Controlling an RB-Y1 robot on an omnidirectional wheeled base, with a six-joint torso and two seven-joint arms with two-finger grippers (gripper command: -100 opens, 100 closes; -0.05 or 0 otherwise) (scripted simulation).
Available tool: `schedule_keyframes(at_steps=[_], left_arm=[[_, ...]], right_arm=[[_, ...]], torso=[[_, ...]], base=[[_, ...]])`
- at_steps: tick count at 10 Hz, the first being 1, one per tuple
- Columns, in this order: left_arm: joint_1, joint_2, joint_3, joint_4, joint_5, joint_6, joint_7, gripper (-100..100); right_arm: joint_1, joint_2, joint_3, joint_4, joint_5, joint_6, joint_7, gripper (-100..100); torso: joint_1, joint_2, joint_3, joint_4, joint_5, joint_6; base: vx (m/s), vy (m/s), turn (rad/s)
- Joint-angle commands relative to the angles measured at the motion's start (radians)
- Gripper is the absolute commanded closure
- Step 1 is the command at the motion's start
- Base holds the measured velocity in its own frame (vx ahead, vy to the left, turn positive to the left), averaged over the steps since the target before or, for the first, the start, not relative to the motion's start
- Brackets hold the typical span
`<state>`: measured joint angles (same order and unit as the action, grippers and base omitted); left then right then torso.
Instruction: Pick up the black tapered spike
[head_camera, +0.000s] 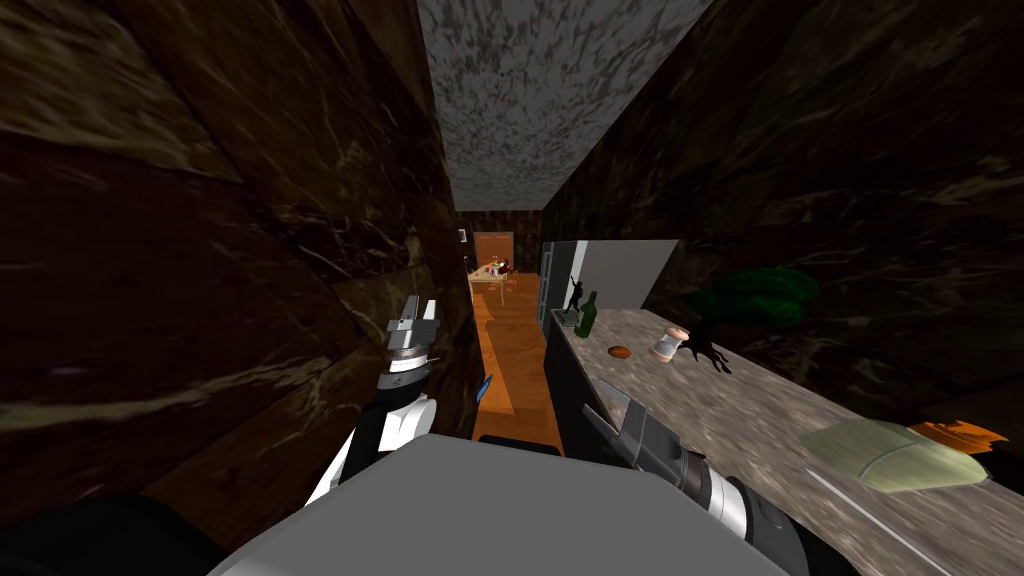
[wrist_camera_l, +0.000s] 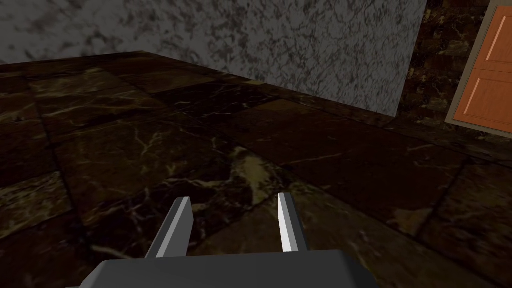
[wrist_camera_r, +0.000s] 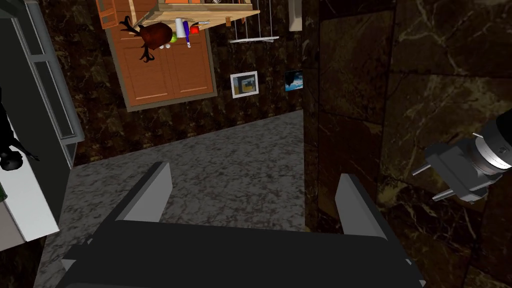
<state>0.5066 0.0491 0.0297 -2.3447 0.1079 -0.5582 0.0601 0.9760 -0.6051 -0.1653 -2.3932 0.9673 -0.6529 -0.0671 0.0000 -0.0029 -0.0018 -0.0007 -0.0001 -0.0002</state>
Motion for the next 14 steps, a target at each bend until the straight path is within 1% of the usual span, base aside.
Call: schedule_keyframes(at_steps=[1,2,3,4,5,6,7,8,9,10,11,12,13,14], left_arm=[[0.0,0.0,0.0,0.0,0.0,0.0,0.0,0],[0.0,0.0,0.0,0.0,0.0,0.0,0.0,0],[0.0,0.0,0.0,0.0,0.0,0.0,0.0,0],[0.0,0.0,0.0,0.0,0.0,0.0,0.0,0],[0.0,0.0,0.0,0.0,0.0,0.0,0.0,0],[0.0,0.0,0.0,0.0,0.0,0.0,0.0,0],[0.0,0.0,0.0,0.0,0.0,0.0,0.0,0],[0.0,0.0,0.0,0.0,0.0,0.0,0.0,0],[0.0,0.0,0.0,0.0,0.0,0.0,0.0,0],[0.0,0.0,0.0,0.0,0.0,0.0,0.0,0],[0.0,0.0,0.0,0.0,0.0,0.0,0.0,0],[0.0,0.0,0.0,0.0,0.0,0.0,0.0,0],[0.0,0.0,0.0,0.0,0.0,0.0,0.0,0],[0.0,0.0,0.0,0.0,0.0,0.0,0.0,0]], right_arm=[[0.0,-0.009,0.003,-0.004,0.039,0.006,-0.007,-100],[0.029,-0.049,-0.008,-0.009,0.074,-0.01,-0.014,-100],[0.029,-0.049,-0.008,-0.009,0.102,-0.01,-0.014,-100],[0.029,-0.049,-0.008,-0.009,0.114,-0.01,-0.014,-100],[0.058,-0.089,-0.019,-0.014,0.151,-0.026,-0.02,-100],[0.058,-0.089,-0.019,-0.014,0.184,-0.026,-0.02,-100],[0.087,-0.129,-0.03,-0.019,0.213,-0.042,-0.027,-100],[0.087,-0.129,-0.03,-0.019,0.252,-0.042,-0.027,-100],[0.087,-0.129,-0.03,-0.019,0.263,-0.042,-0.027,-100],[0.116,-0.167,-0.04,-0.022,0.298,-0.057,-0.033,-100],[0.116,-0.167,-0.04,-0.022,0.337,-0.057,-0.033,-100],[0.144,-0.206,-0.051,-0.026,0.369,-0.073,-0.04,-100],[0.144,-0.206,-0.051,-0.026,0.397,-0.073,-0.04,-100],[0.144,-0.206,-0.051,-0.026,0.409,-0.073,-0.04,-100]], torso=[[0.0,0.0,0.0,0.0,0.0,0.0],[0.0,0.001,0.001,0.0,0.0,0.0],[0.0,0.0,0.0,0.0,0.0,0.0],[0.0,0.0,0.0,0.0,0.0,0.0],[0.0,0.001,0.0,0.0,0.0,0.0],[0.0,-0.001,0.0,0.0,0.0,0.0],[0.0,-0.001,0.0,0.0,0.0,0.0],[0.001,-0.002,-0.001,0.0,0.0,0.0],[0.001,-0.001,-0.001,0.0,0.0,0.0],[0.0,0.001,0.001,0.0,0.0,0.0],[0.0,0.001,0.0,0.0,0.0,0.0],[0.0,0.0,0.0,0.0,0.0,0.0],[0.0,-0.001,0.0,0.0,0.0,0.0],[0.0,-0.001,-0.001,0.0,0.0,0.0]], base=[[0.024,-0.004,0.0],[0.048,0.005,-0.004],[0.052,-0.001,-0.006],[0.028,-0.003,0.001],[0.063,-0.001,-0.007],[0.061,0.0,-0.001],[0.074,0.012,-0.007],[0.061,0.012,-0.002],[0.02,0.002,-0.001],[0.037,0.002,-0.008],[0.049,0.002,-0.002],[0.068,0.007,-0.002],[0.062,0.002,-0.007],[0.029,-0.003,0.002]])
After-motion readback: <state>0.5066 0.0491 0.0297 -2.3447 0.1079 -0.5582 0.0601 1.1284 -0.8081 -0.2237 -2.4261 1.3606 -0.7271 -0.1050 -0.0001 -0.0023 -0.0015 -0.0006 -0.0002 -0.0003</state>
